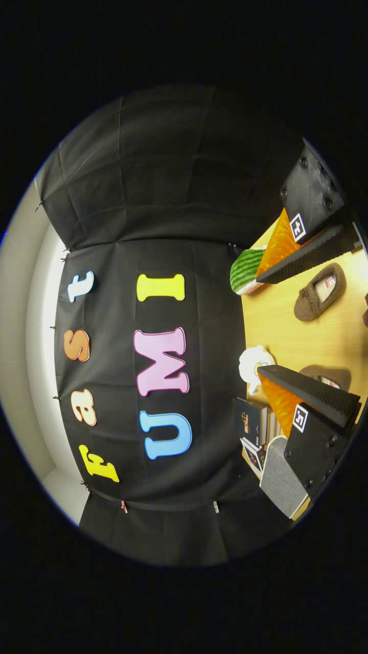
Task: Open the storage box then place both shoes into the box .Put the left shoe in first, then the right shoe, with the right side of both shoes facing outward in a uniform manner.
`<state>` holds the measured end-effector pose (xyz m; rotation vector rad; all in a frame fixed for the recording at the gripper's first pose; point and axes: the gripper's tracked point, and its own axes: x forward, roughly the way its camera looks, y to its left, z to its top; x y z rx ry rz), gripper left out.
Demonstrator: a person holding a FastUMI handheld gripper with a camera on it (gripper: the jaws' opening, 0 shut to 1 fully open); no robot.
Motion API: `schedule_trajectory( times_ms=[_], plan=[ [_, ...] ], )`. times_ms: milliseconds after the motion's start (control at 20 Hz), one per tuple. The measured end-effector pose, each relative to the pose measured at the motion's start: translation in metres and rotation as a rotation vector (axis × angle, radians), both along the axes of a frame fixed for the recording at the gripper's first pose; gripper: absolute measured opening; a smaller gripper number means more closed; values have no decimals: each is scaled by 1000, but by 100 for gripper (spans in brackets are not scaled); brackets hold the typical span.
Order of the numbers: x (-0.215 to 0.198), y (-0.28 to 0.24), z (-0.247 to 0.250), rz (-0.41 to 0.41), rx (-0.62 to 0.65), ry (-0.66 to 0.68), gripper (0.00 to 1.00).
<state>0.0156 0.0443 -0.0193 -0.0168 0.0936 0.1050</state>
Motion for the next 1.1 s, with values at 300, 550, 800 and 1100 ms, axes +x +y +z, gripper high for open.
schedule_trajectory(
  times_ms=[300, 550, 800, 1100],
  plan=[
    [4, 31, -9, 88, 15, 25, 99],
    [6, 73, -32, 219, 139, 161, 98],
    [3, 119, -70, 319, 307, 376, 98],
    [-21, 178, -127, 491, 469, 654, 98]
  ],
)
